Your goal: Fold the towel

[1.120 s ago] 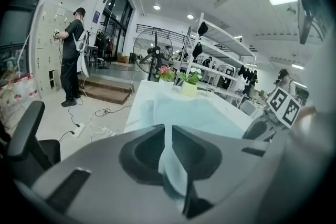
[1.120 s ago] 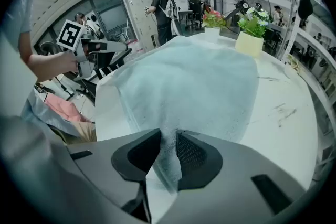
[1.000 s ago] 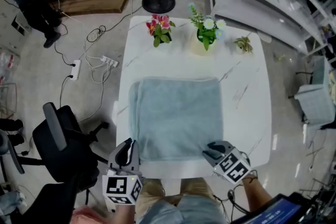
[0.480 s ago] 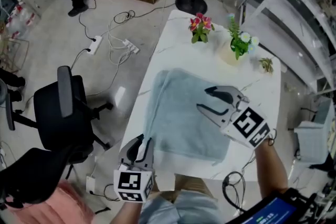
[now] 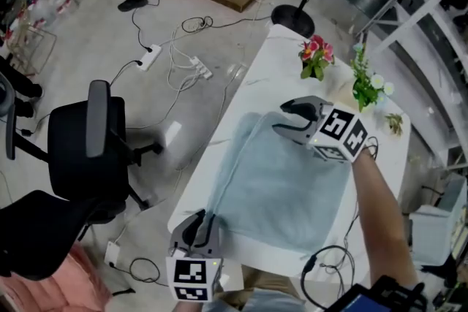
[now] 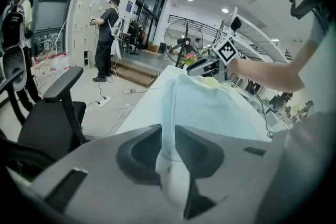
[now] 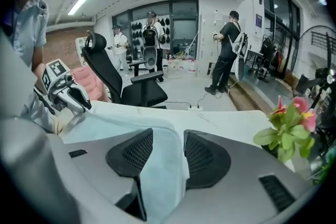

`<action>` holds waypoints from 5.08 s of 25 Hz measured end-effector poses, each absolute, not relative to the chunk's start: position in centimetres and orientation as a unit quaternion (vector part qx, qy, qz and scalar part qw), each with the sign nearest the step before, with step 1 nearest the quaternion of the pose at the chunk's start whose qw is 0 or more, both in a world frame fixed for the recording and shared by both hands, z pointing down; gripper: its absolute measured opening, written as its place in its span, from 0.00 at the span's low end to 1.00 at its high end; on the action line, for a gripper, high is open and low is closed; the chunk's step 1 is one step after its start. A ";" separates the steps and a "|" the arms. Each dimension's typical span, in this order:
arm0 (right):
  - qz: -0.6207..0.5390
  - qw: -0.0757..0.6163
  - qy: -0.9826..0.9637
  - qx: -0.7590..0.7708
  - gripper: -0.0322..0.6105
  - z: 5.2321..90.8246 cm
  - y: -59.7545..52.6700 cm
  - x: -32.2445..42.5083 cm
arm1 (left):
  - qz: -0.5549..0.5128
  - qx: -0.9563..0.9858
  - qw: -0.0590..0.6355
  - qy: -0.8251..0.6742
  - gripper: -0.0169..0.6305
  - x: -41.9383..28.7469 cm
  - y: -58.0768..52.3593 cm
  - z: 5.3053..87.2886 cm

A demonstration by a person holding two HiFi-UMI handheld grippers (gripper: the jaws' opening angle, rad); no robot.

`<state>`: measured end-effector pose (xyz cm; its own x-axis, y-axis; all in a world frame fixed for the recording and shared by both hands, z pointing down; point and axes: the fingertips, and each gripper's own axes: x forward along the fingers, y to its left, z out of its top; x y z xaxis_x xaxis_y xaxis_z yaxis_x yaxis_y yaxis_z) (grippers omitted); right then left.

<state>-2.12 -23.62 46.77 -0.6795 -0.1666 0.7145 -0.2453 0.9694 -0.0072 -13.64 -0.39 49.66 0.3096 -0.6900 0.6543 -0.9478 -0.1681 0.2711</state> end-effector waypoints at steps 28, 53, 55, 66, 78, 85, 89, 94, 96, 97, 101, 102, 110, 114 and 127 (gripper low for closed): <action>-0.020 0.312 -0.942 0.126 0.11 42.7 -24.2 -4.4 | 0.178 0.735 0.316 -0.572 0.20 -12.1 -2.0 49.6; -0.049 0.281 -0.949 0.133 0.11 42.2 -25.5 -8.6 | 0.177 0.711 0.304 -0.609 0.05 -15.4 -0.5 47.5; -0.041 0.298 -0.945 0.131 0.12 44.6 -26.1 -9.2 | 0.185 0.705 0.318 -0.607 0.05 -15.9 -0.6 49.0; -0.051 0.385 -0.911 0.139 0.13 52.0 -27.9 -10.5 | 0.221 0.694 0.352 -0.588 0.05 -16.8 -1.3 52.3; 0.091 0.286 -0.943 0.141 0.40 41.3 -27.8 -10.0 | 0.225 0.722 0.341 -0.558 0.17 -18.0 -0.6 48.9; 0.088 0.329 -0.893 0.293 0.34 41.8 -21.0 1.7 | 0.255 0.804 0.239 -0.481 0.08 -14.0 -5.3 47.0; 0.135 0.357 -0.864 0.329 0.27 45.0 -11.0 6.3 | 0.302 0.843 0.208 -0.393 0.05 -9.0 -5.5 48.2; 0.183 0.376 -0.859 0.295 0.22 49.2 -1.0 6.4 | 0.389 0.842 0.191 -0.320 0.04 -7.0 -3.2 51.4; 0.179 0.390 -0.854 0.293 0.22 50.7 0.8 6.8 | 0.415 0.835 0.187 -0.308 0.04 -7.1 -2.4 52.2; 0.171 0.399 -0.852 0.291 0.22 51.3 1.3 7.3 | 0.420 0.832 0.187 -0.311 0.04 -7.0 -2.3 52.4; 0.167 0.402 -0.854 0.285 0.19 51.9 3.1 9.0 | 0.426 0.824 0.188 -0.323 0.04 -6.3 -1.5 52.5; 0.170 0.401 -0.854 0.283 0.19 51.9 3.6 9.4 | 0.429 0.823 0.188 -0.321 0.04 -6.1 -1.1 52.5; 0.185 0.396 -0.858 0.271 0.19 52.4 7.5 11.9 | 0.426 0.819 0.185 -0.336 0.04 -3.7 3.0 52.8; 0.242 0.333 -0.845 0.342 0.27 50.9 6.5 14.3 | 0.405 0.823 0.187 -0.353 0.04 -3.4 2.6 51.8; 0.458 0.179 -0.708 0.507 0.33 52.8 2.9 21.2 | 0.250 0.870 0.187 -0.381 0.05 -5.3 0.9 42.4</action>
